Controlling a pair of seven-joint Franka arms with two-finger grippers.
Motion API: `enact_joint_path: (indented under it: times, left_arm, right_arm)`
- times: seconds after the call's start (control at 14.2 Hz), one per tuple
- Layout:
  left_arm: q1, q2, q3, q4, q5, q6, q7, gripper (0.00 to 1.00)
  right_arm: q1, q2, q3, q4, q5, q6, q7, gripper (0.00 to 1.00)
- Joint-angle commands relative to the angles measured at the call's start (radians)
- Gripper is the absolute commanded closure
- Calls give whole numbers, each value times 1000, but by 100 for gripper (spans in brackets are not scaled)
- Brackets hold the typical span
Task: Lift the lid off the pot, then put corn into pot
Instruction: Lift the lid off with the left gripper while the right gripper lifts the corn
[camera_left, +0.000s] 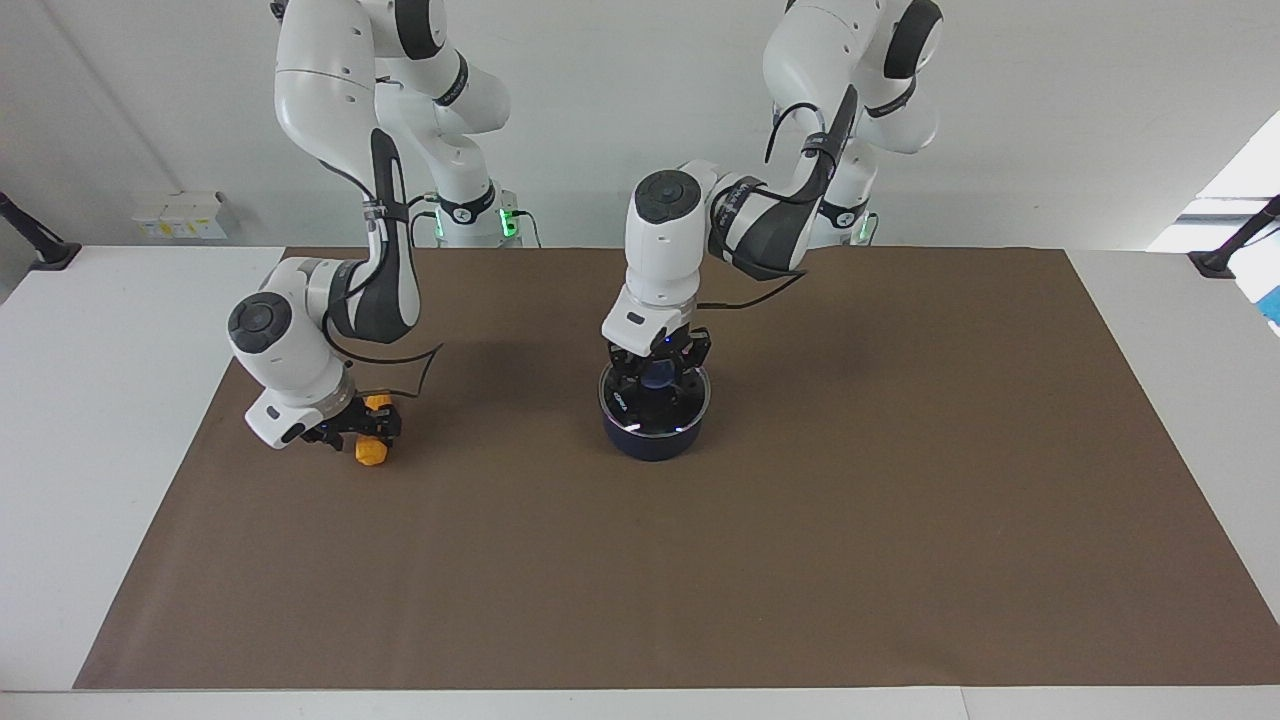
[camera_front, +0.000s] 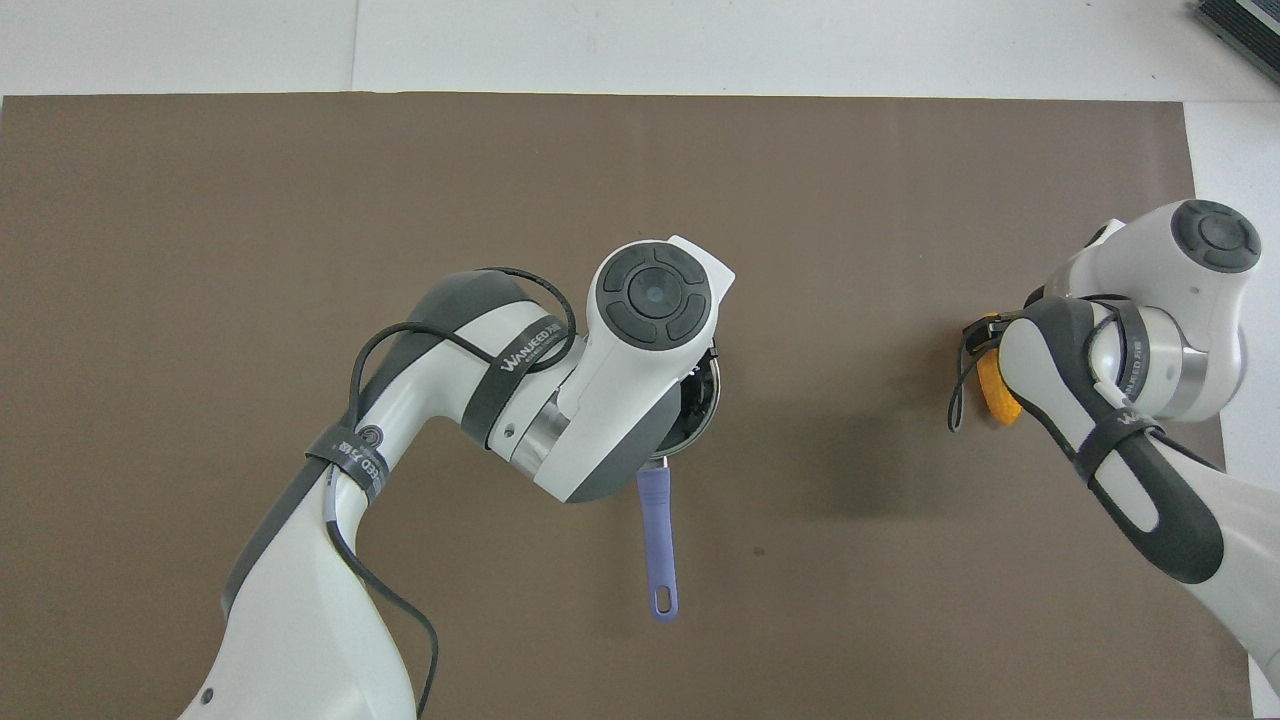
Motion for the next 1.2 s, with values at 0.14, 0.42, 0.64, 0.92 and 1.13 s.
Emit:
enact_joint_path:
  times: [0.14, 0.42, 0.64, 0.92, 1.13]
  left_arm:
    - [-4, -42, 25, 20, 14, -58, -20, 100]
    - [49, -117, 30, 4, 17, -53, -6, 100]
    - [86, -161, 31, -53, 20, -41, 12, 100]
    - [172, -265, 31, -200, 20, 25, 135, 100]
    - [235, -348, 31, -351, 20, 119, 233, 100]
  right_arm:
    - [-2, -20, 8, 2, 8, -14, -16, 100]
    - [-5, -35, 6, 105, 8, -117, -17, 100]
    - [-4, -107, 6, 154, 6, -200, -11, 100]
    - [8, -156, 14, 240, -11, -314, -7, 100]
    - [82, -149, 14, 311, -11, -388, 65, 100]
